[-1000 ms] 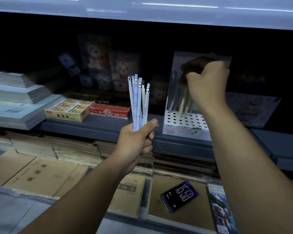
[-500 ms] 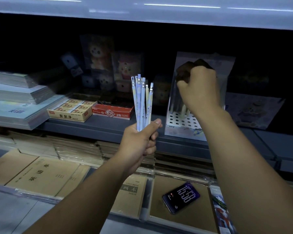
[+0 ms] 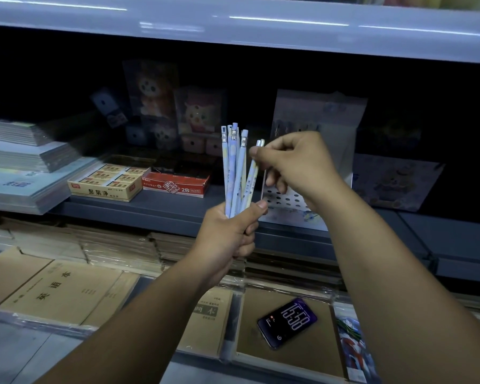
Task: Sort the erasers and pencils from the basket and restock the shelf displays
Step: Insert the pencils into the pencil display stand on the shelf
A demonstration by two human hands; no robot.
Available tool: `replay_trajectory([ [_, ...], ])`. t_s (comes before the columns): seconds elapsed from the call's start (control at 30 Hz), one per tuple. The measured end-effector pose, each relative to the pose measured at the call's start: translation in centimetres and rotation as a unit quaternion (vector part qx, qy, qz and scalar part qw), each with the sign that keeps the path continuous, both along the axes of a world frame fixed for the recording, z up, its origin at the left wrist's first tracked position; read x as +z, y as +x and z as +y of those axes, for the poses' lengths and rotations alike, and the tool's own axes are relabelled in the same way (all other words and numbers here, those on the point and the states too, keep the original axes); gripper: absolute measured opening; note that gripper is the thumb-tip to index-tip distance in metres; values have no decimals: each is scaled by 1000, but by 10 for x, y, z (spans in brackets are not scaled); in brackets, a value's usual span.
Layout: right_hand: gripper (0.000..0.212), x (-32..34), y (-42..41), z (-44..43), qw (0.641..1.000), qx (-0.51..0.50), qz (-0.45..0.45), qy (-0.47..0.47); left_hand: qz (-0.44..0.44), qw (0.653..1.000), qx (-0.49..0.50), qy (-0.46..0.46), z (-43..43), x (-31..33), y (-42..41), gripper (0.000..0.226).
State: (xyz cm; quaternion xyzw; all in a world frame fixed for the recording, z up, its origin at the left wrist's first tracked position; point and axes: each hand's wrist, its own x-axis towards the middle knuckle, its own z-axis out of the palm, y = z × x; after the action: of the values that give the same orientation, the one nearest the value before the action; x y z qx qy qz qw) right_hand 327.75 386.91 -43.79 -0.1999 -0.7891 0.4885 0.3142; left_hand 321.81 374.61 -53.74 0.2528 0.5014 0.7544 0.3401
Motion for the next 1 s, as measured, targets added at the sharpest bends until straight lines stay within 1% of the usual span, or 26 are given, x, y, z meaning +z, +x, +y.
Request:
replay_trajectory([
  [0.17,14,3,13,4,996,17,16,-82,8,1000,-2,13,3,2,6,24],
  [0.3,14,7,20,11,988,26,45,-149,6,999,16,28,5,6,10,39],
  [0.43,18,10,27,17,974,32,79,-208,-1,999,18,41,6,8,11,33],
  [0.53,3,10,31,18,973,31,95,-209,-5,999,8,49,8,7,10,37],
  [0.57,1,10,33,19,973,26,102,-205,-5,999,5,51,9,7,11,38],
  [0.63,4,11,35,20,973,26,109,-203,-4,998,8,54,11,6,11,39],
  [0.73,13,10,38,22,971,35,115,-207,-4,998,22,57,14,5,12,34],
  [0.9,12,6,37,28,967,5,138,-215,-8,998,27,57,17,6,17,26],
  [1.0,12,9,41,33,966,-11,149,-210,-8,998,23,52,17,7,20,26],
])
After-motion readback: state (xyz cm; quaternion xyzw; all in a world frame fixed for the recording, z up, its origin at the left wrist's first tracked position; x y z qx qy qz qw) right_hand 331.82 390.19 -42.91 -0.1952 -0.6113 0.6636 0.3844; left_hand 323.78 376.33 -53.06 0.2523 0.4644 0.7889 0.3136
